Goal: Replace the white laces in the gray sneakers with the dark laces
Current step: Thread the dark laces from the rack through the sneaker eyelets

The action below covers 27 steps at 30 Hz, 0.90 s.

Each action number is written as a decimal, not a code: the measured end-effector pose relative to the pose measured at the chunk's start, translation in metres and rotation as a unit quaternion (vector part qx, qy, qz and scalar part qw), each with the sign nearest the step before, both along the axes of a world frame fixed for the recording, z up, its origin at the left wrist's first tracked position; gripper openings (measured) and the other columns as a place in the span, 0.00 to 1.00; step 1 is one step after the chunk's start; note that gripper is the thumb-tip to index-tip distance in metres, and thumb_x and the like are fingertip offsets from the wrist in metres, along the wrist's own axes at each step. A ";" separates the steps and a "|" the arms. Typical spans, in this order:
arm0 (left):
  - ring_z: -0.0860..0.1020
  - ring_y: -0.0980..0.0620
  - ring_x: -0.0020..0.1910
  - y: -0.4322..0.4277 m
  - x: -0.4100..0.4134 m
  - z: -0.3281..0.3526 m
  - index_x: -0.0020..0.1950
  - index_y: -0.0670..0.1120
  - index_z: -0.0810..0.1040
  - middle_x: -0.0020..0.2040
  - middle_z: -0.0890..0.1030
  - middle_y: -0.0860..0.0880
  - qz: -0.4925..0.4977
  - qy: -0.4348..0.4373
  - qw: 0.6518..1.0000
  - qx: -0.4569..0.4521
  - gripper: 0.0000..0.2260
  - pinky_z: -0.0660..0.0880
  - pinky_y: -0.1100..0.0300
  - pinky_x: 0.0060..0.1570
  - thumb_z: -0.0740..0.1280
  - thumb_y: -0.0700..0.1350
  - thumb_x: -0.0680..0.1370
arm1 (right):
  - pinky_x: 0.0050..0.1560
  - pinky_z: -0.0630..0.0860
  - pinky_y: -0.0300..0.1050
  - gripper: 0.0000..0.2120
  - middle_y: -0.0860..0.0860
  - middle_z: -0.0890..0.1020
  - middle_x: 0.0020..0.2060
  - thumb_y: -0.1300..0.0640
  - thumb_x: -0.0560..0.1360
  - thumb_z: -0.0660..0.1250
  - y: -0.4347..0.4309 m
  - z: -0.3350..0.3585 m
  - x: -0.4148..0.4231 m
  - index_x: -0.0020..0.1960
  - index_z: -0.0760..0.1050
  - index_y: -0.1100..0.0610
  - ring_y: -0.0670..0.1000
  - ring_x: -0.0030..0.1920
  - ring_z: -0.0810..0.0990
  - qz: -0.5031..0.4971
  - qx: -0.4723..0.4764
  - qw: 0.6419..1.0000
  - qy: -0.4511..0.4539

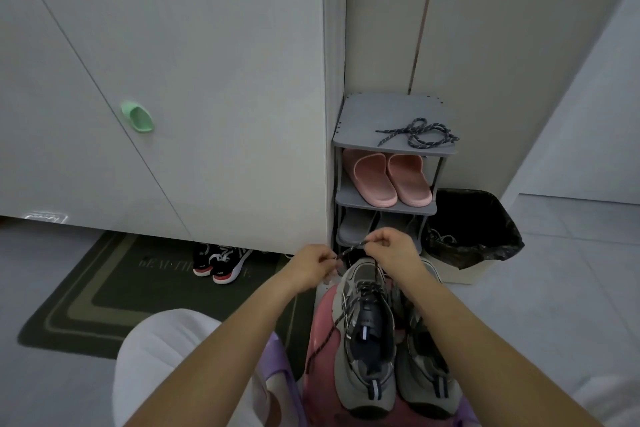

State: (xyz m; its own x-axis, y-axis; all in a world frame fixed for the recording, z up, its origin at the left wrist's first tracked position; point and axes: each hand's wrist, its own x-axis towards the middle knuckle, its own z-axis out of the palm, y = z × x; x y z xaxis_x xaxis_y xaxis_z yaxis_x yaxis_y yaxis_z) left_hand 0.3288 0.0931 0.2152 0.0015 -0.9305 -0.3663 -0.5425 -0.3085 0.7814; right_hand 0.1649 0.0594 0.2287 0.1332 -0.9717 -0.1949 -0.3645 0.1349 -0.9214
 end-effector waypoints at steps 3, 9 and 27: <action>0.75 0.51 0.38 0.006 0.002 -0.011 0.44 0.43 0.77 0.40 0.79 0.46 -0.004 -0.023 1.000 0.001 0.06 0.76 0.52 0.49 0.62 0.39 0.79 | 0.28 0.69 0.29 0.09 0.49 0.73 0.31 0.65 0.73 0.67 -0.004 0.006 -0.005 0.50 0.73 0.55 0.46 0.31 0.71 0.008 0.014 1.000 -0.021; 0.70 0.56 0.31 0.018 0.009 -0.024 0.48 0.39 0.80 0.38 0.75 0.46 -0.023 -0.087 0.996 0.021 0.08 0.67 0.65 0.32 0.65 0.43 0.78 | 0.22 0.61 0.35 0.12 0.50 0.71 0.31 0.68 0.73 0.64 -0.010 0.000 -0.021 0.55 0.73 0.57 0.47 0.26 0.63 -0.092 0.063 0.988 -0.111; 0.75 0.51 0.32 0.017 -0.035 -0.045 0.34 0.45 0.75 0.34 0.78 0.46 0.170 0.082 0.982 0.025 0.09 0.72 0.61 0.31 0.70 0.37 0.73 | 0.50 0.72 0.40 0.09 0.50 0.82 0.51 0.55 0.77 0.63 0.013 -0.018 -0.020 0.51 0.80 0.55 0.49 0.50 0.79 0.190 -0.062 0.928 0.315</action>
